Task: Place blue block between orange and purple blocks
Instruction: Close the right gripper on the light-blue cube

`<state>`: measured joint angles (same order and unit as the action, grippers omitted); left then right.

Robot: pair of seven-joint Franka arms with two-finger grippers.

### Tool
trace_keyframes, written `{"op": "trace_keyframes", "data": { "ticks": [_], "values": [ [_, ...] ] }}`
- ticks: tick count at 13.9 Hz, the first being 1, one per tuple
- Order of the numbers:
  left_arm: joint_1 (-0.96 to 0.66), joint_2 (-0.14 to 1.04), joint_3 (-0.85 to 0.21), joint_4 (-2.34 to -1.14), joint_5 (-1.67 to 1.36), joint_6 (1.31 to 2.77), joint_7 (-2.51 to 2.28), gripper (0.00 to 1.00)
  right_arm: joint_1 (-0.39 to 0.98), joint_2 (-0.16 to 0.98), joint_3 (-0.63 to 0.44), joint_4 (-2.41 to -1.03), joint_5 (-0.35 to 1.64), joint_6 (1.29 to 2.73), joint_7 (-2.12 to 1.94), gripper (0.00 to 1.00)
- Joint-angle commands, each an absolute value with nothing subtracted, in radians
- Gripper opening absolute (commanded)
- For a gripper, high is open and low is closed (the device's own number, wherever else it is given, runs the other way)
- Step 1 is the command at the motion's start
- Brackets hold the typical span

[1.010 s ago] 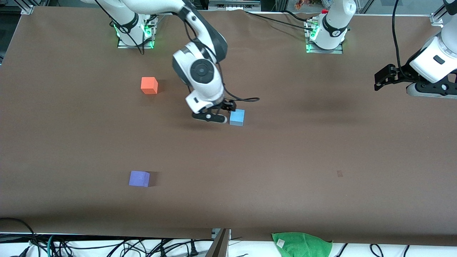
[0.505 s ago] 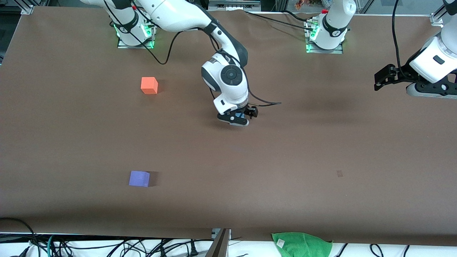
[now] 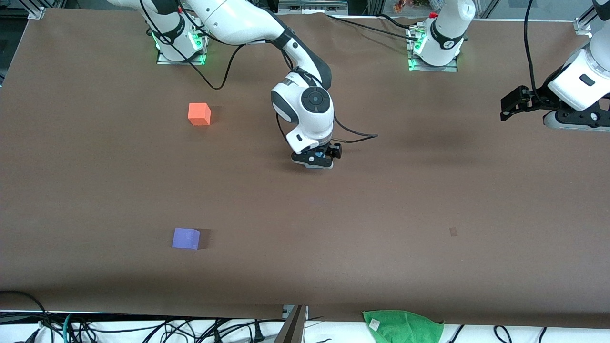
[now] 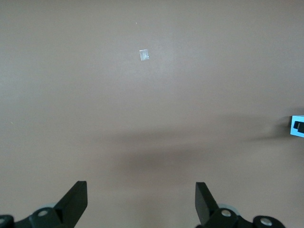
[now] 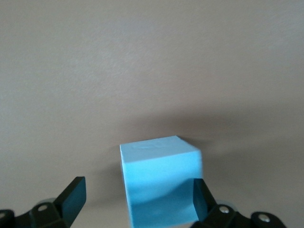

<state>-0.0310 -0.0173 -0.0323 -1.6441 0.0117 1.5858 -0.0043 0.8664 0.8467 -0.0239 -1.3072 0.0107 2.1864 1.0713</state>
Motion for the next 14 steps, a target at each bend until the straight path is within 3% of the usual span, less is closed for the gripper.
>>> {"op": "trace_keyframes", "data": {
  "ticks": [1, 11, 12, 14],
  "values": [
    [-0.034, -0.023, -0.026, -1.641, 0.014, 1.588, 0.009, 1.00, 0.865, 0.850, -0.026, -1.238, -0.005, 2.099, 1.068, 1.00],
    [-0.034, -0.023, -0.023, -1.641, 0.014, 1.588, 0.009, 1.00, 0.896, 0.902, -0.026, -1.273, -0.035, 2.187, 1.092, 0.98],
    [-0.034, -0.023, -0.023, -1.641, 0.014, 1.588, 0.009, 1.00, 0.896, 0.900, -0.025, -1.273, -0.035, 2.186, 1.091, 0.92],
    [-0.034, -0.023, -0.023, -1.641, 0.014, 1.588, 0.009, 1.00, 0.890, 0.897, -0.026, -1.273, -0.035, 2.184, 1.074, 0.53]
  ]
}}
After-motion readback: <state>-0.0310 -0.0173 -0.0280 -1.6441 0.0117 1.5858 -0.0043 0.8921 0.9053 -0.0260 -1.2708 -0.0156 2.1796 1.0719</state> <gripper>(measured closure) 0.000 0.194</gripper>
